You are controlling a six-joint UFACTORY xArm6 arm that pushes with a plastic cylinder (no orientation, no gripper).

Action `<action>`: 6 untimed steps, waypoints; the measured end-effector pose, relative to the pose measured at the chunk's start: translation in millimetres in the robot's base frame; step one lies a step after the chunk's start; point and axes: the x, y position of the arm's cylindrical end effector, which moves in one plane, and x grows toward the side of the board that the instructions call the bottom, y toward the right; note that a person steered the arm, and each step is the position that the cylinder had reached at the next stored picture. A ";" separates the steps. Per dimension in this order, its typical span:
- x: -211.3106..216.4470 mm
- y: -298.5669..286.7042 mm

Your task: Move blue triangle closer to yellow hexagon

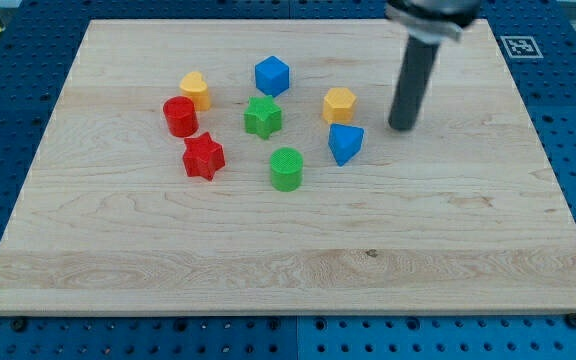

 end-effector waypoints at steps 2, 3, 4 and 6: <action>57.2 -57.6; 67.9 -59.8; 30.1 -75.3; -7.5 -161.4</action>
